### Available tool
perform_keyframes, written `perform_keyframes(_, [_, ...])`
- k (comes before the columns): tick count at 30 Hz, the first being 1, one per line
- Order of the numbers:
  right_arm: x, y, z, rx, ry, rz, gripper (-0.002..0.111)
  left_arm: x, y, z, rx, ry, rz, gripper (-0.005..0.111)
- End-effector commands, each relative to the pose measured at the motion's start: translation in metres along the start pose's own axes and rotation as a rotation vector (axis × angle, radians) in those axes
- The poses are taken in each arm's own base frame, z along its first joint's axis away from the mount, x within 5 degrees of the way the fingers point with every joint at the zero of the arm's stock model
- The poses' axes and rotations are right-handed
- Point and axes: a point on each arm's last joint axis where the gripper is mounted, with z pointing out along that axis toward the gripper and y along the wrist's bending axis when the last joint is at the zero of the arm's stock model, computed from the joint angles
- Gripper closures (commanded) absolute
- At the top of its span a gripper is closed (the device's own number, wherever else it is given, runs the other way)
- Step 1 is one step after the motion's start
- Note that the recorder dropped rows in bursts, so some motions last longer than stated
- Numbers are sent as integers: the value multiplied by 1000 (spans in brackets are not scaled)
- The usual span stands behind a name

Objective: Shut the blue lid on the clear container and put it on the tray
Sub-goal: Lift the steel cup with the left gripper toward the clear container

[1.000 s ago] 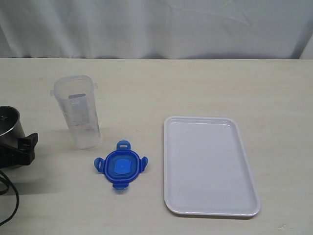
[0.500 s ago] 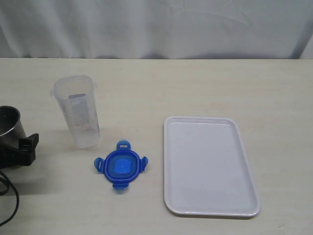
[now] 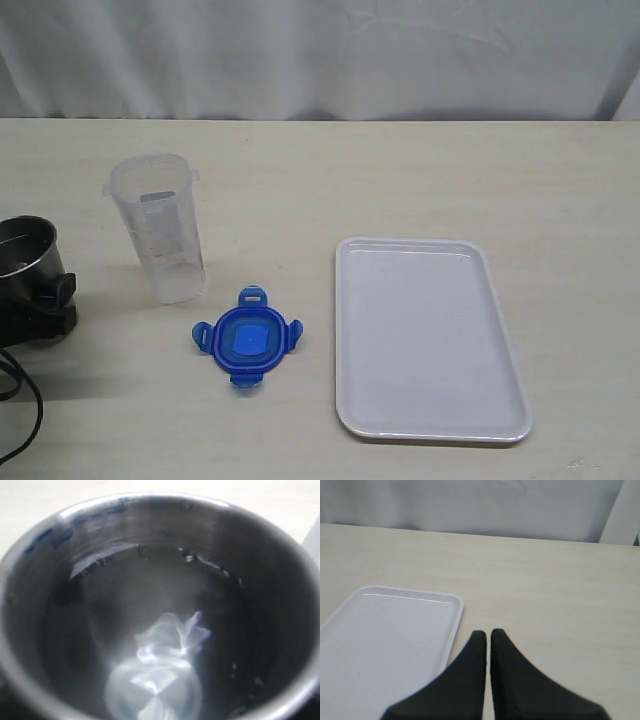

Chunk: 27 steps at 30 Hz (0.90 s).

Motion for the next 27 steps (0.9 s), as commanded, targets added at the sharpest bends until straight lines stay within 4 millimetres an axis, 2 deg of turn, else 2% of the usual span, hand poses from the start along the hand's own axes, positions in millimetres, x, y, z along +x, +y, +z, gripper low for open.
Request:
perform_keyframes(1, [0, 0, 0, 0, -5, -9, 104, -1, -7, 1, 66, -12, 22, 107])
perform_keyframes(12, [0, 0, 0, 0, -5, -9, 104, -13, -9, -4, 83, -61, 23, 107])
perform_keyframes(18, [0, 0, 0, 0, -5, -9, 104, -33, -7, 4, 69, -45, 54, 107])
perform_keyframes(27, [0, 0, 0, 0, -5, -9, 104, -66, -6, 16, 65, -165, 94, 107])
